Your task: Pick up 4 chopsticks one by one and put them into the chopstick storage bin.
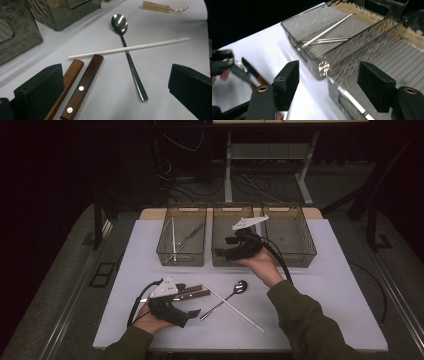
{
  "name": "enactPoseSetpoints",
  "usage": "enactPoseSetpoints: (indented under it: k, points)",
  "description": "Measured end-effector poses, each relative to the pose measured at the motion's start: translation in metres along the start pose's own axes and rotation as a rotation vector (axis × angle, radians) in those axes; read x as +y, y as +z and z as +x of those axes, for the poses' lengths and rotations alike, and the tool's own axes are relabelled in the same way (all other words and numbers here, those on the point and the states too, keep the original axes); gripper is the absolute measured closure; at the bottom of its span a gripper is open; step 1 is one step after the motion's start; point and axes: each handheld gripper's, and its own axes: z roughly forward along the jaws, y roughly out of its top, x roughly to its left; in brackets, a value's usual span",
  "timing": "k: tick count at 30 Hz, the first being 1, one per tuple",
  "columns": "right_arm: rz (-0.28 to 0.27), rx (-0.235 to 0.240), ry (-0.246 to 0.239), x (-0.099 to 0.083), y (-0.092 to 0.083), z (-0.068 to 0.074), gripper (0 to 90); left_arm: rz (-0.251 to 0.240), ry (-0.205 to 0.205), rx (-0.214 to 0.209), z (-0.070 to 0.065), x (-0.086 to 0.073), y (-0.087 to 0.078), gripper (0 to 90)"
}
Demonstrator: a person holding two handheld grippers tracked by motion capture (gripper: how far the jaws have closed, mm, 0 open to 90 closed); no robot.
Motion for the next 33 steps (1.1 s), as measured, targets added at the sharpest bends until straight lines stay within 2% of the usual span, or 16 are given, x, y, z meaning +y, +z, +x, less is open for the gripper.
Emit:
enactPoseSetpoints:
  k: [10, 19, 33]
  points:
    - [-0.003, 0.028, -0.007, -0.030, -0.023, 0.006, 33.7, -0.005, -0.001, 0.007, 0.001, 0.000, 0.000, 0.0]
    - [0.012, 0.036, -0.021, -0.066, -0.044, 0.010, 33.8, 0.000, 0.000, 0.009, 0.001, 0.000, 0.000, 0.0]
    - [0.044, 0.046, -0.014, -0.114, -0.080, 0.022, 41.1, -0.002, 0.001, 0.011, 0.001, 0.000, 0.001, 0.0]
